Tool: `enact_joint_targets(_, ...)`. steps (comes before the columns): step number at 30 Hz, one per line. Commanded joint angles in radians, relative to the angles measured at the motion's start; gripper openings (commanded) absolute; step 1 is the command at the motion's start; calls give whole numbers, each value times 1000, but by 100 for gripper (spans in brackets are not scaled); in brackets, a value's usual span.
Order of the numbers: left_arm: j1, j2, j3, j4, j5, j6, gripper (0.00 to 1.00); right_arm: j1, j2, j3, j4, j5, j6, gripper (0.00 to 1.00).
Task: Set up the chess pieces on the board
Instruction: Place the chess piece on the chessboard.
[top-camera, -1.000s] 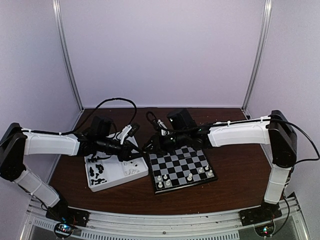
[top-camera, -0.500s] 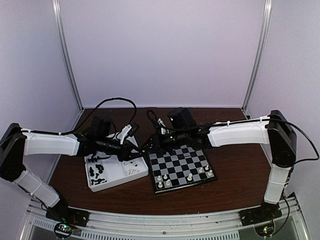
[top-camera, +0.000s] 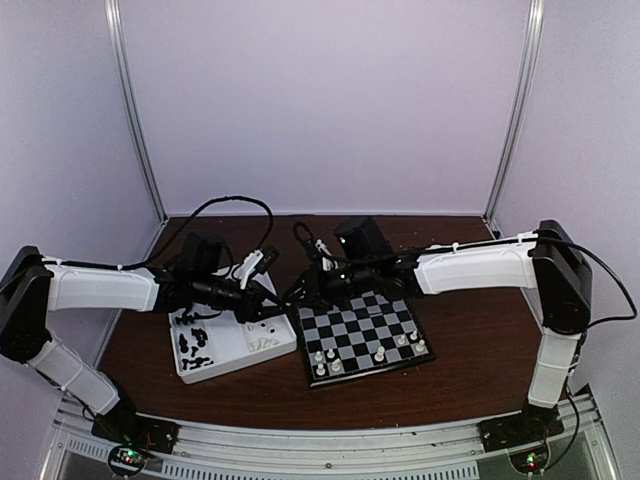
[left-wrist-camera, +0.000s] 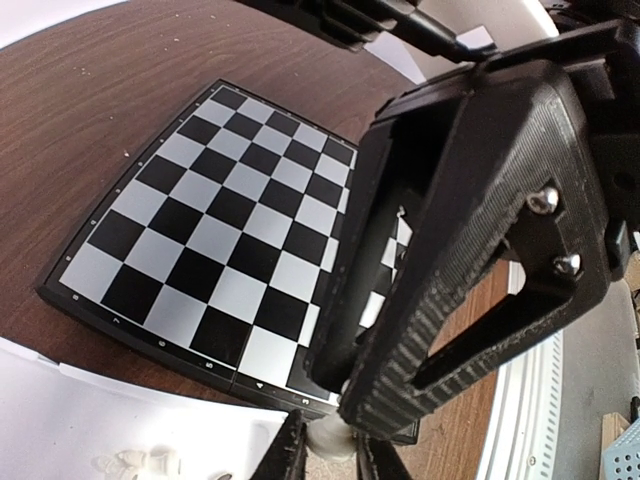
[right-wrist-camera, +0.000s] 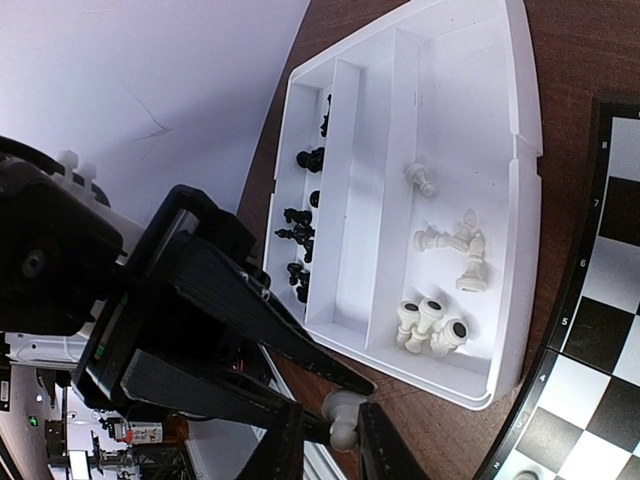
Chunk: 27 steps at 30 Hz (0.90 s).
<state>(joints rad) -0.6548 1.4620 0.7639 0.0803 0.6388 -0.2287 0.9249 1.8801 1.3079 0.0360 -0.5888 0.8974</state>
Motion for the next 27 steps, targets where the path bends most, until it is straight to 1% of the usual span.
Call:
enact_joint_targets(1,-6,-35,3,62,10,17,18,3,19,-13,-20,11,-13,24)
enact_joint_targets(3,-6,-34,6,59,10,20,18,3,19,-15,-22,16,-15,27)
enact_joint_targets(8,-6,-34,7,56,12,19,18,3,19,-16,-22,19,-17,24)
enact_joint_targets(10,-6,-34,8,56,9,19,18,3,19,-16,-17,12,-16,15)
enact_joint_targets(13,-6,-33,10,54,5,19,18,3,18,-19,-9,7,-7,14)
enact_joint_targets(16,-6,-32,9,55,0,17,19,1,12,-24,0,6,-1,6)
enact_joint_targets(19,-7,-34,8,58,3,15,25,-4,3,-36,16,14,8,1)
enact_joint_targets(23,-9,-47,-4,60,10,20,43,-18,-9,-46,8,26,0,1)
enact_joint_targets(27,-9,-84,-40,74,-11,11,52,-35,-46,-70,-38,46,-35,0)
